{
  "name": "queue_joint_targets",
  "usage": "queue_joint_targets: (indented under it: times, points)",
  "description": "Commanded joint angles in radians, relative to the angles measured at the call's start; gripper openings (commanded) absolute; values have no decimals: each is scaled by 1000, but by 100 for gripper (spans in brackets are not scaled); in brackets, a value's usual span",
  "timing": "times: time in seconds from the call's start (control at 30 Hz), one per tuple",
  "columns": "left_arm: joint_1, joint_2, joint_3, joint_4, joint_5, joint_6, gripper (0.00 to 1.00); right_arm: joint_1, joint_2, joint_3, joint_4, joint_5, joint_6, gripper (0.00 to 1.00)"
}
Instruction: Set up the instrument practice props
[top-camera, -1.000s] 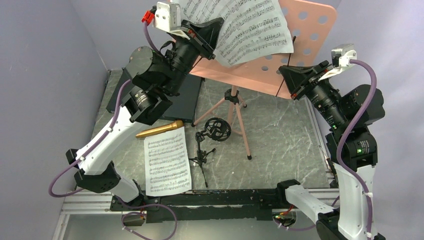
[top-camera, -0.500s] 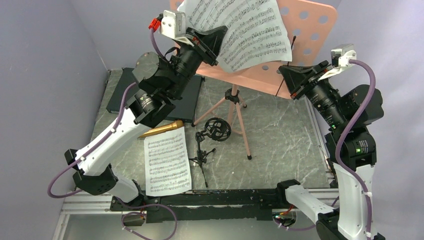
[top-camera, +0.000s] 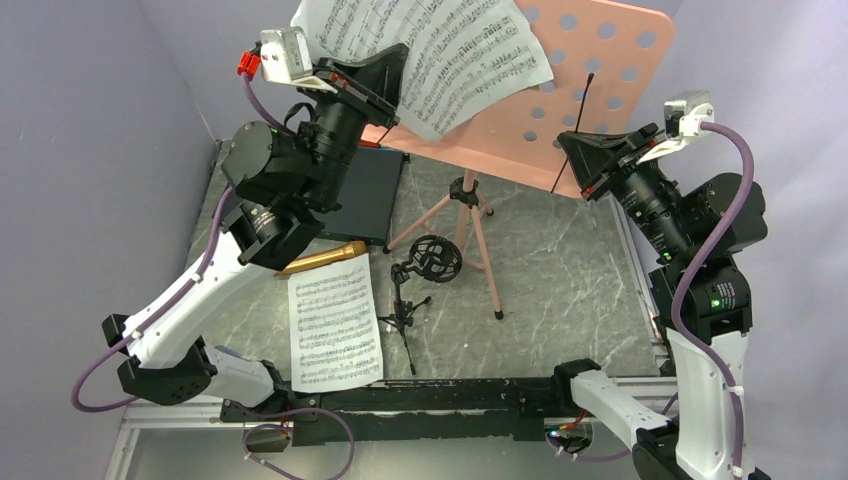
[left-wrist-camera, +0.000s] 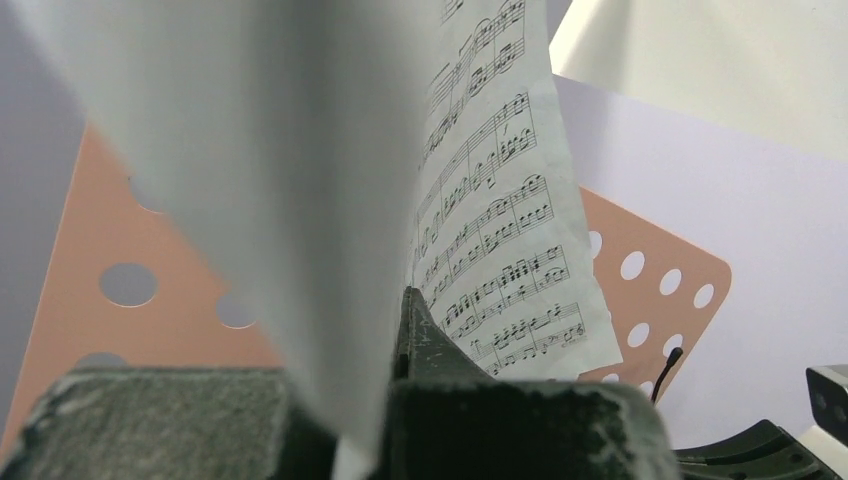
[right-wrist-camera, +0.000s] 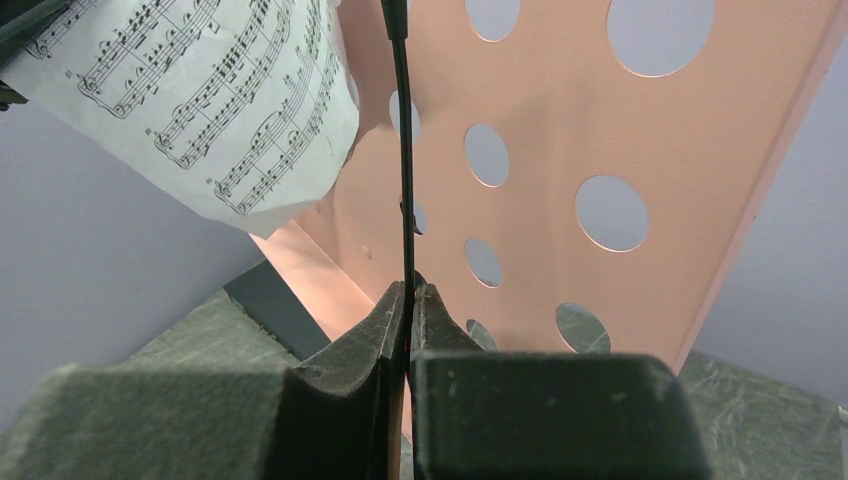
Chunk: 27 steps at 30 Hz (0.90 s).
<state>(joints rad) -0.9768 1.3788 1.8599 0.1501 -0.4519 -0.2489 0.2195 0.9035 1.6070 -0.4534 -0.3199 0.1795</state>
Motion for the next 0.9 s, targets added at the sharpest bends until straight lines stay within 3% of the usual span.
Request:
queue_joint_targets:
  times: [0.0, 0.43, 0.63, 0.87]
  points:
    - [-3, 13, 25, 10, -5, -53, 3, 2, -14, 11, 61, 1, 8, 0]
    - [-28, 63, 54, -7, -20, -153, 3, 2, -18, 3, 67, 4, 0, 0]
    - [-30, 52, 9, 173, 159, -96, 3, 3, -15, 3, 59, 4, 2, 0]
    - [-30, 119, 139, 164, 265, -94, 3, 2, -12, -4, 56, 4, 5, 0]
